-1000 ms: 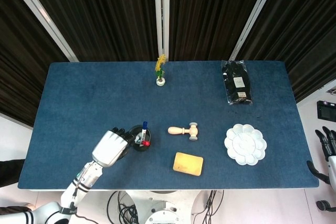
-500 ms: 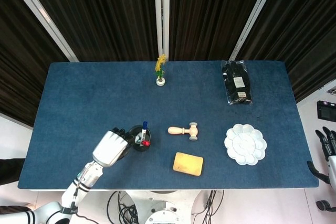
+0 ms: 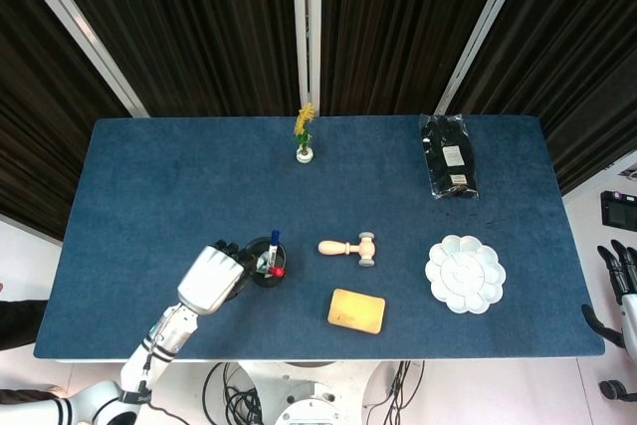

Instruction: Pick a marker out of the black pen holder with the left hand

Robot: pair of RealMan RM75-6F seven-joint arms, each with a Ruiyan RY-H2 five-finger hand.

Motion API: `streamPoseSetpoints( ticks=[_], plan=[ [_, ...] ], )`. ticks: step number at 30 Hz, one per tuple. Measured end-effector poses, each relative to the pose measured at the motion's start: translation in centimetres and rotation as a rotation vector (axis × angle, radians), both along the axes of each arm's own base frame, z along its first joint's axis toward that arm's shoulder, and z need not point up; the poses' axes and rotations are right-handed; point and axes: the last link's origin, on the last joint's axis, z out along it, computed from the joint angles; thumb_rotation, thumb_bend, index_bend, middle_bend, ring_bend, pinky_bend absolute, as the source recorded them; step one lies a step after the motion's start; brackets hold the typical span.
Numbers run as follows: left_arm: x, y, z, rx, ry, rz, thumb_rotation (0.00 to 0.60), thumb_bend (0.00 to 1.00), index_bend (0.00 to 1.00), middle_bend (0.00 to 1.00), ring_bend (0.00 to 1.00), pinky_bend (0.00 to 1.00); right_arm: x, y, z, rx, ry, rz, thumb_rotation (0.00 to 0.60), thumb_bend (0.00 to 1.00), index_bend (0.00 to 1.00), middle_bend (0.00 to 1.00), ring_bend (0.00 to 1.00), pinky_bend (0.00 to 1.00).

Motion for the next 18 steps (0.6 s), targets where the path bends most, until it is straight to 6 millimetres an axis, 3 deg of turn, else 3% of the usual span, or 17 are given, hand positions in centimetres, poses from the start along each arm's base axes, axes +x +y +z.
streamPoseSetpoints(
  ticks=[18],
  plan=[
    [0.5, 0.06, 0.07, 0.007, -0.028, -0.026, 0.6, 0.37, 0.59, 0.63, 0.6, 0.64, -0.2, 0.04, 0.17, -0.001, -0.004, -0.008, 0.6, 0.22, 0.0, 0.0, 0.0, 0.0]
  ],
)
